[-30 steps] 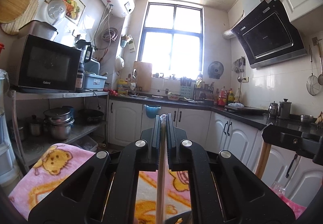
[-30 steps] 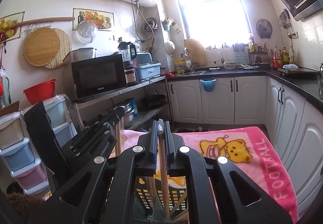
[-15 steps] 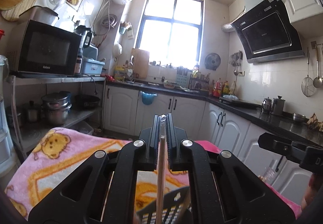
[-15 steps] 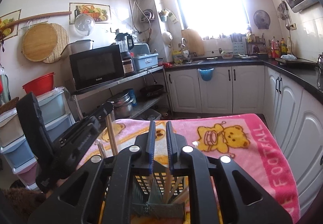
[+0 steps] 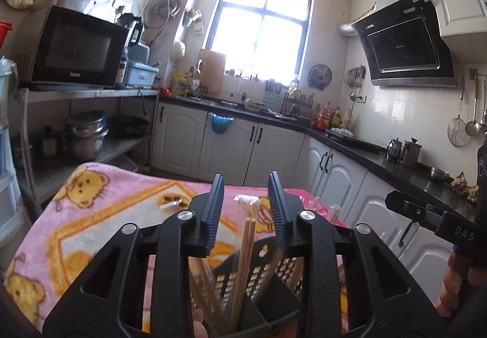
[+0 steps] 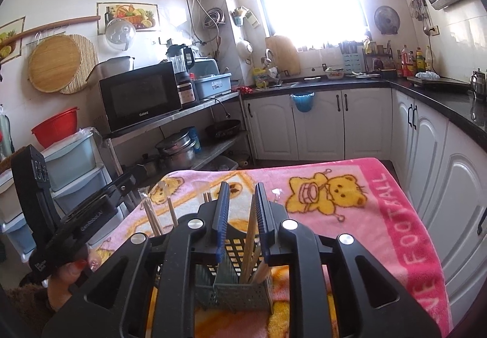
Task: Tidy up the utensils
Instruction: 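Open both tools to drop the chopsticks into the caddy, then move both open tools down toward the two loose chopstick pairs on the blanket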
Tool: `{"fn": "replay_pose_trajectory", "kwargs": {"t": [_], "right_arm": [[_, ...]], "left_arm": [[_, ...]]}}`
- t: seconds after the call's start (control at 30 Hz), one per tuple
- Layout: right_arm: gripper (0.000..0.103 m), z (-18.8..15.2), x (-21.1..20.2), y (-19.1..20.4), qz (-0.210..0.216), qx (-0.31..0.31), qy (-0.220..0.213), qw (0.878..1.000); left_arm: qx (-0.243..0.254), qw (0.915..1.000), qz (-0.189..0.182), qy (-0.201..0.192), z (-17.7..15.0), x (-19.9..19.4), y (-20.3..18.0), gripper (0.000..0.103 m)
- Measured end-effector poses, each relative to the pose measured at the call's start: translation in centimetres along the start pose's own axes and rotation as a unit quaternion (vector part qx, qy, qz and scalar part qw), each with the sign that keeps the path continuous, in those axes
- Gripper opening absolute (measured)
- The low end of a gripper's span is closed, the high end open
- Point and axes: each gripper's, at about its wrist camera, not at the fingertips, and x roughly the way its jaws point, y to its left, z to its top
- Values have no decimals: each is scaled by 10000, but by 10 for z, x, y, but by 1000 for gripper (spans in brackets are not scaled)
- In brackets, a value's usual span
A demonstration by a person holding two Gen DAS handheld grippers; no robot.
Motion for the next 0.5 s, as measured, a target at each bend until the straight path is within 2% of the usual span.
{"fn": "replay_pose_trajectory", "kwargs": {"t": [0.27,0.5], "right_arm": [[29,-11,-8,3,-68,-107,225,9997],[40,-23,-19,7,-94,-186,365,9991]], "left_arm": [[-184,9988,-22,451,-9,-14,11,46],[-295,9959,-170,832,-16,-29,17,74]]}}
